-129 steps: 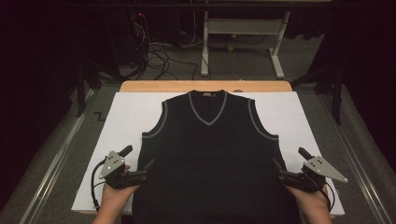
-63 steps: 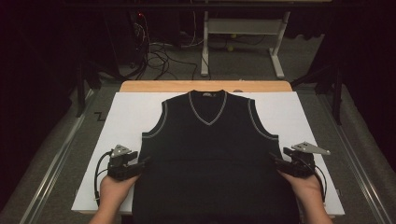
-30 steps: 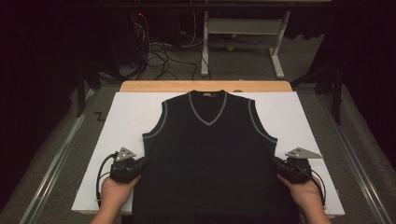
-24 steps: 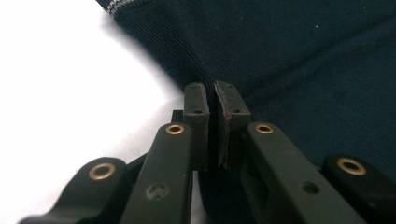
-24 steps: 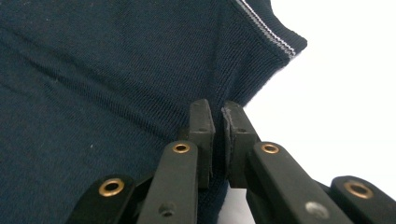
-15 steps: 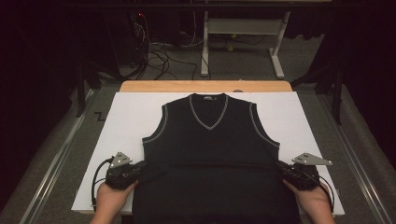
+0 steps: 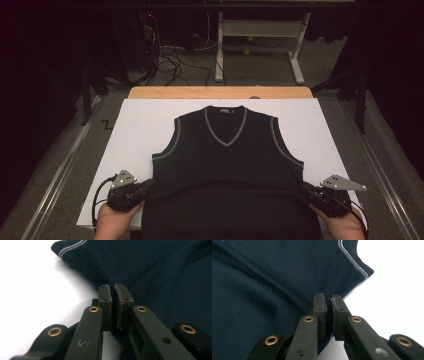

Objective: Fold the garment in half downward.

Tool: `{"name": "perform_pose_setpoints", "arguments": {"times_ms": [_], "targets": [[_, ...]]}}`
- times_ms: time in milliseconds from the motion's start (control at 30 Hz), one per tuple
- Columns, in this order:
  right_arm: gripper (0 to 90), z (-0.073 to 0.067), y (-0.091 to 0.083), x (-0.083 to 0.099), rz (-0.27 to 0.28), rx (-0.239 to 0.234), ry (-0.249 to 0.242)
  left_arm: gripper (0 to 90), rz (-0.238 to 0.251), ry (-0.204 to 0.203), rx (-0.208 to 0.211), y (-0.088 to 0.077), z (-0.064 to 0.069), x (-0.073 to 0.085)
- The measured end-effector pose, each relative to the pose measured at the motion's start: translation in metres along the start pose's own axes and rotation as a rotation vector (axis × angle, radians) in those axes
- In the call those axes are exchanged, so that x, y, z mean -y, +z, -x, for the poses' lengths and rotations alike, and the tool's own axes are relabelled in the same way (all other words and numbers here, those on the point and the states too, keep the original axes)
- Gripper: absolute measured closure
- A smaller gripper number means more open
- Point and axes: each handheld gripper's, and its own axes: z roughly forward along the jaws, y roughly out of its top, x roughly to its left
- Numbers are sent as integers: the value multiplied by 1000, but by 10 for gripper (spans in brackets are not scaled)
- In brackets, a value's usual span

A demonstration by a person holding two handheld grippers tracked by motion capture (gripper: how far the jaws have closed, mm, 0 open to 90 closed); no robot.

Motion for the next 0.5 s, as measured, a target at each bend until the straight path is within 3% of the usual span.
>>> {"name": "perform_pose_setpoints", "arguments": {"times_ms": [500], "targets": [[841, -7, -17, 14, 4, -20, -2, 804, -32, 28, 27, -7, 11, 11]]}}
